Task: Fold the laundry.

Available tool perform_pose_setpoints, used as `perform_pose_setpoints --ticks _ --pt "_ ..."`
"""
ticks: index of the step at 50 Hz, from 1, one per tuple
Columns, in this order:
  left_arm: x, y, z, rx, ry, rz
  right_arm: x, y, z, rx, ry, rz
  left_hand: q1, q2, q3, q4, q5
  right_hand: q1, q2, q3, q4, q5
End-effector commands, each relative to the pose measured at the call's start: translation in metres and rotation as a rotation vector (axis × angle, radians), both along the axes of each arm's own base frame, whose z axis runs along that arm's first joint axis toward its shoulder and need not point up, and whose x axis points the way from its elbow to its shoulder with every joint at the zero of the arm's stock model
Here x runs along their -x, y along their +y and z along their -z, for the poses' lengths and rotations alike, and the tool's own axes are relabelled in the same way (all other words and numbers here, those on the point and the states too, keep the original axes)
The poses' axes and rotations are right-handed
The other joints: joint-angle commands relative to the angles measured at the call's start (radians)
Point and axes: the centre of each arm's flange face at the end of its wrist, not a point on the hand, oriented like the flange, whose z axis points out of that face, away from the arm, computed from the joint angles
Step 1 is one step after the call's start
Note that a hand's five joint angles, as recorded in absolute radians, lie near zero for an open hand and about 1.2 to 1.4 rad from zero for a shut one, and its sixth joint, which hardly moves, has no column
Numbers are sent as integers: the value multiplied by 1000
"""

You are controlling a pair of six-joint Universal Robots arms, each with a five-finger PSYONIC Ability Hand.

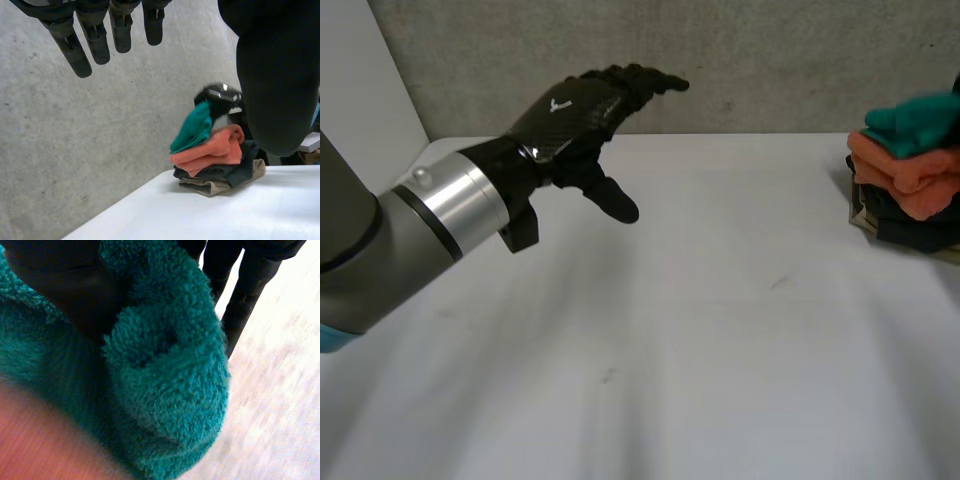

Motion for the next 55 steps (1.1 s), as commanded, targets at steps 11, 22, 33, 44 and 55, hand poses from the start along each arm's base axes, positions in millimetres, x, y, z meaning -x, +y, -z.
perform_pose_setpoints --ticks 11,22,33,44,55 --pt "8 7 5 -5 -4 30 29 11 43 -181 28 -7 -1 -31 -38 -28 -49 -866 -986 -1014 -1025 -973" --pt "6 27 -13 16 28 53 52 50 -27 -246 -118 182 -1 -31 -38 -28 -49 -866 -986 -1014 -1025 -973" --pt "1 41 -31 32 100 70 122 74 -60 -372 199 882 -1 -31 -38 -28 -49 -866 -986 -1014 -1025 -973" --pt "-20 27 -99 149 276 -157 -13 105 -179 385 195 552 -1 -31 -38 -28 -49 -866 -986 -1014 -1025 -973" --pt "-122 -58 -64 123 -217 -778 -158 188 -115 10 -42 -342 -1 -31 -38 -28 -49 -866 -986 -1014 -1025 -973"
